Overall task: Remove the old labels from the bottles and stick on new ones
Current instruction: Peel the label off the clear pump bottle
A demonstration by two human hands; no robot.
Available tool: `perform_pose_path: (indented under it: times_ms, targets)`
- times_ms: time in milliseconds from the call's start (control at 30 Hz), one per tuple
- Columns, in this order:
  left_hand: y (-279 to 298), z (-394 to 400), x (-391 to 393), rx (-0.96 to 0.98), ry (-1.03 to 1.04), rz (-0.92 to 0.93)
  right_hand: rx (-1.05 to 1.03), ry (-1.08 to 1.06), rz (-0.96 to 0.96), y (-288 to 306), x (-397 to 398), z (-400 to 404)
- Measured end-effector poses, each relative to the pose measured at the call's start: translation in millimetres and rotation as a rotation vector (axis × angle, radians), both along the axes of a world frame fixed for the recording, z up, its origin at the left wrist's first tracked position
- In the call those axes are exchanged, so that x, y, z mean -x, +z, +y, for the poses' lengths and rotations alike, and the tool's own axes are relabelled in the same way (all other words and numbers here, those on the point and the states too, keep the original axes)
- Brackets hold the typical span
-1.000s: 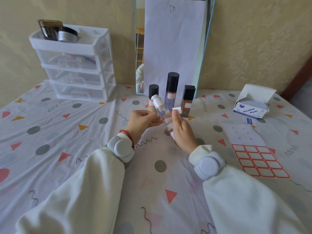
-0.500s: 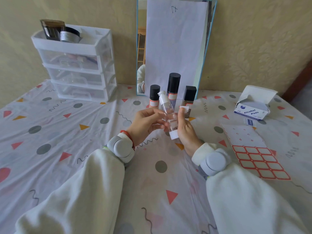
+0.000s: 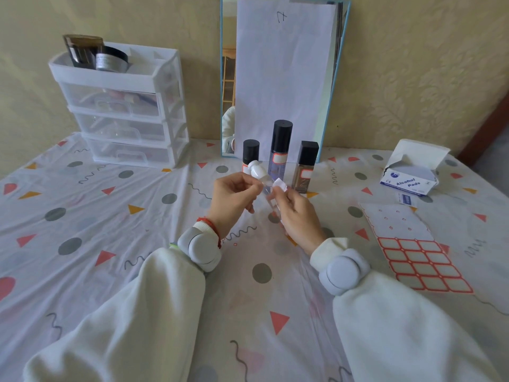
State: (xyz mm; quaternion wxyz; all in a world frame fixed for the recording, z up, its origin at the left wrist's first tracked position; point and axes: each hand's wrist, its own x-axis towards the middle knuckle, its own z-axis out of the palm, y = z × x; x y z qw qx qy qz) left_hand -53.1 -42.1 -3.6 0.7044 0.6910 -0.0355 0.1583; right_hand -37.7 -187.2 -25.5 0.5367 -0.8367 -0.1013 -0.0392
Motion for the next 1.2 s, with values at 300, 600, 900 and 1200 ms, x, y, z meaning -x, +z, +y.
perform_pose_path:
  times_ms: [300,600,900,1200]
  targets:
    - [-0.7,-0.8,2.0,-0.039,-0.081,0.025,0.147,-0.006,-0.043,-0.5,4.1,1.6]
    - [0.3,0.9,2.7,-0.031,-0.170,0.024,0.181,-0.012,-0.104,1.2,5.0,-1.1]
    - [-1.4,1.8,1.1,0.093,-0.172,0.050,0.013,-0.016,-0.037,5.2,3.4,-4.1]
    - [-3.6,2.7,-2.7,0.098,-0.130,0.051,-0.129,-0.030,0.101,8.0,3.8,-6.5]
